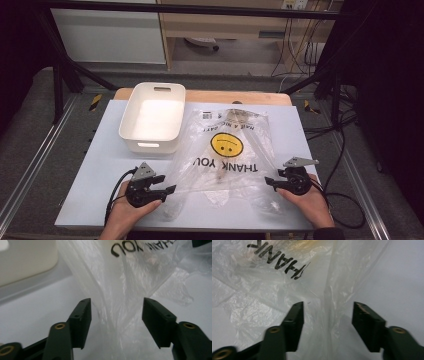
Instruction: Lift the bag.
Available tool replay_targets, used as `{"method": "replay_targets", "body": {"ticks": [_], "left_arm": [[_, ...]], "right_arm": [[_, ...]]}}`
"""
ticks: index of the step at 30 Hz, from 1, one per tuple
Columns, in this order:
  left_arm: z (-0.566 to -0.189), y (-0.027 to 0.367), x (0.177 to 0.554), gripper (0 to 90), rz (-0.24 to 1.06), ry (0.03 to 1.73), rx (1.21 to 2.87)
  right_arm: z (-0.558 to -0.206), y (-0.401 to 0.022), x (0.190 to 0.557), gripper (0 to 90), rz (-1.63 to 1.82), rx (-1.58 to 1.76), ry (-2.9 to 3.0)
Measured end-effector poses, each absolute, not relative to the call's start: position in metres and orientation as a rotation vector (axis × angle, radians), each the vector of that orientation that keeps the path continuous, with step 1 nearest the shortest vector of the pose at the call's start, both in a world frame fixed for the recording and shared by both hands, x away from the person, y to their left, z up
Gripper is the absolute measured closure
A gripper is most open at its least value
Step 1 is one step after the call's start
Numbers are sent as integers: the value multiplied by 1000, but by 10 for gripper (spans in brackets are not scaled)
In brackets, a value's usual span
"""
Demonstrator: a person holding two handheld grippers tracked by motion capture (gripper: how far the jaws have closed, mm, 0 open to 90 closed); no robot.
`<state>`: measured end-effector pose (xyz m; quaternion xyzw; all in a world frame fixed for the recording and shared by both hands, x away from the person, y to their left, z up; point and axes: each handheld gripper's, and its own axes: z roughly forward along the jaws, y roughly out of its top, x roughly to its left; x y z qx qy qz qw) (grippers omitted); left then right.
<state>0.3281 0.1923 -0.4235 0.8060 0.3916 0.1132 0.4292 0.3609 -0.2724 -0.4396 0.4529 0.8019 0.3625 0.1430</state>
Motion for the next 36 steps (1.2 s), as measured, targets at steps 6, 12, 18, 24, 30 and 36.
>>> {"method": "replay_targets", "body": {"ticks": [6,12,18,24,30,36], "left_arm": [[-420,190,330,155,316,1001,1952],[-420,190,333,127,344,1035,1927],[-419,194,334,125,352,1040,1902],[-416,198,334,126,365,1044,1879],[-412,201,334,122,372,1043,1860],[-404,208,335,119,384,1051,1828]], "right_arm": [[-436,-268,363,118,1108,1300,2247],[-432,-265,366,44,1135,1340,2156],[-429,-265,366,45,1148,1342,2098],[-426,-264,366,42,1171,1332,2061],[-421,-263,365,51,1178,1320,2035],[-417,-263,365,56,1190,1313,1995]]}}
